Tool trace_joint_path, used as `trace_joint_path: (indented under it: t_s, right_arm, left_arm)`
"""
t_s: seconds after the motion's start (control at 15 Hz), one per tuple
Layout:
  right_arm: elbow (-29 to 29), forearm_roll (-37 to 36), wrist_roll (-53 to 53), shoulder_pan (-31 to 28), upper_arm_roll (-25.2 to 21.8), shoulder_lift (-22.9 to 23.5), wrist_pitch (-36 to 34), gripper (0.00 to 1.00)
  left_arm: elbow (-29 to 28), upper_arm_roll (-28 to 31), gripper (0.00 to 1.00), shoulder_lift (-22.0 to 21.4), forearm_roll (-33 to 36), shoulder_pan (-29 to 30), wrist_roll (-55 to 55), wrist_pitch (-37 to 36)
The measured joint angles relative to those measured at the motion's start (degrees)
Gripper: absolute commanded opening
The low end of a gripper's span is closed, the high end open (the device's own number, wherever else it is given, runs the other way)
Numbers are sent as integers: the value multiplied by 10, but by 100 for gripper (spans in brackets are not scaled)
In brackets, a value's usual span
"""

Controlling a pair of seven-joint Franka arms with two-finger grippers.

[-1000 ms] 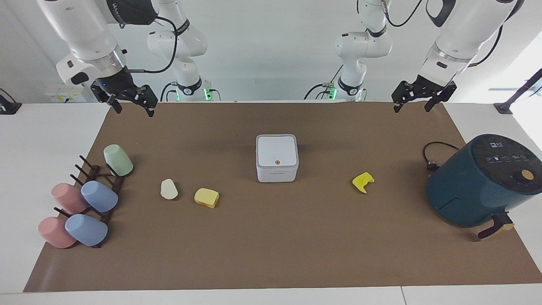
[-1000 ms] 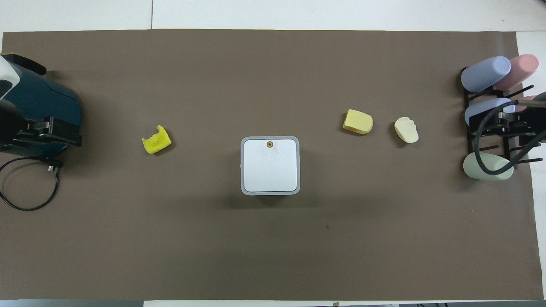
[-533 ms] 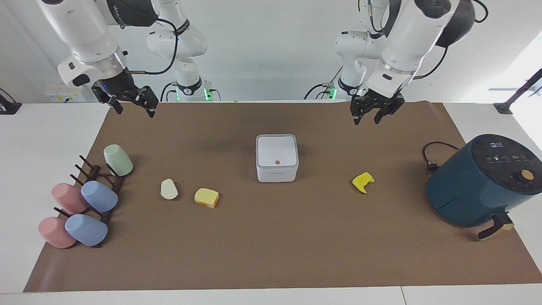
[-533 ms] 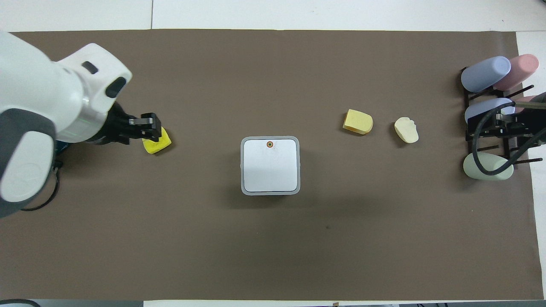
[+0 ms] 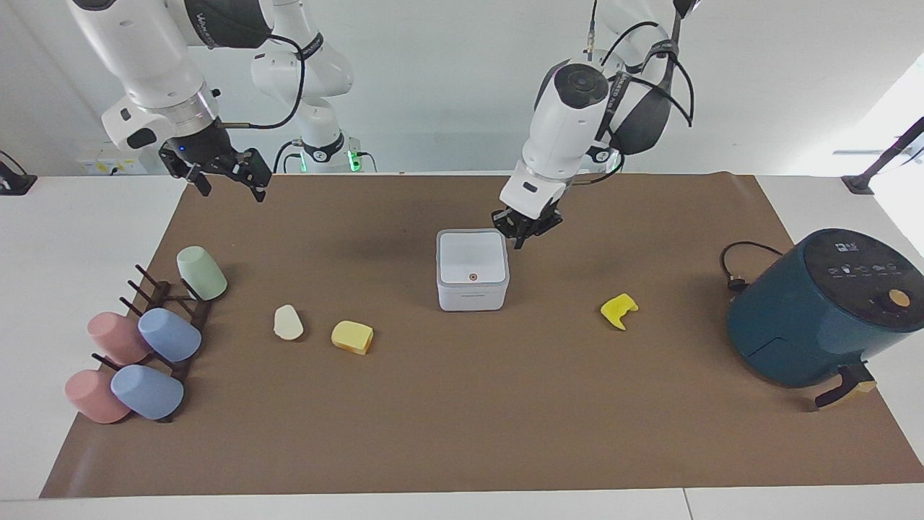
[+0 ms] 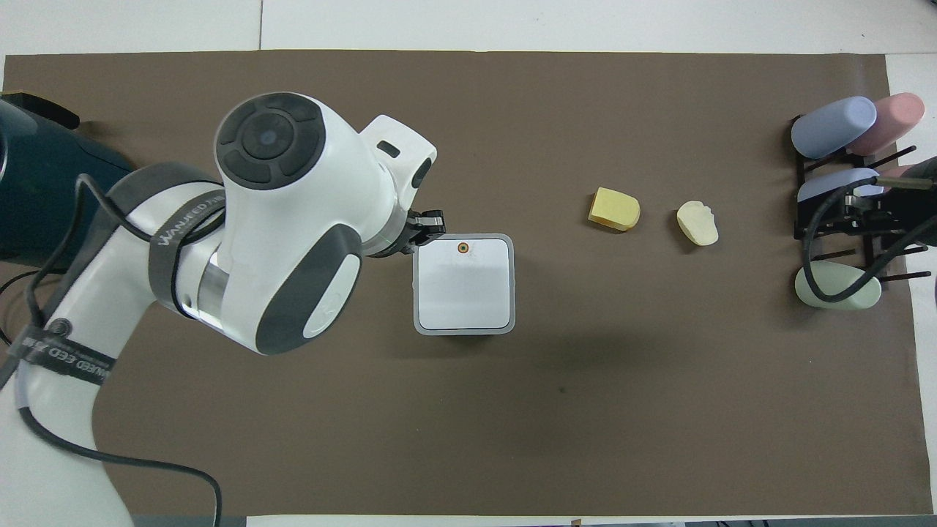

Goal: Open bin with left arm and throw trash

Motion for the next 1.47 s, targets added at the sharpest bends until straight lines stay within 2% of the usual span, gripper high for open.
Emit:
trace_joint_path:
  t_s: [0.27, 0.4, 0.8, 1.0, 1.2, 1.47]
  right_arm:
    - [-120, 0, -43, 0, 0, -20, 138, 100]
    - [-151, 0, -56, 0, 0, -11, 189, 100]
    - [-193, 0, -158, -1, -1, 80, 373, 100]
    - [-231, 0, -177, 0, 2, 105, 462, 100]
    - [-264, 3, -212, 1, 2, 112, 491, 100]
    - [-272, 51, -306, -1, 2, 126, 491, 100]
  left_arm:
    - [0, 0, 0, 25, 0, -13, -3, 42]
    - [0, 1, 0, 37, 0, -19, -3, 60]
    - [0, 1, 0, 65, 0, -40, -3, 82]
    - [0, 1, 0, 66, 1, -49, -3, 81]
    - [-1, 1, 0, 69, 1, -53, -3, 81]
    - [-2, 2, 0, 76, 5, -57, -3, 81]
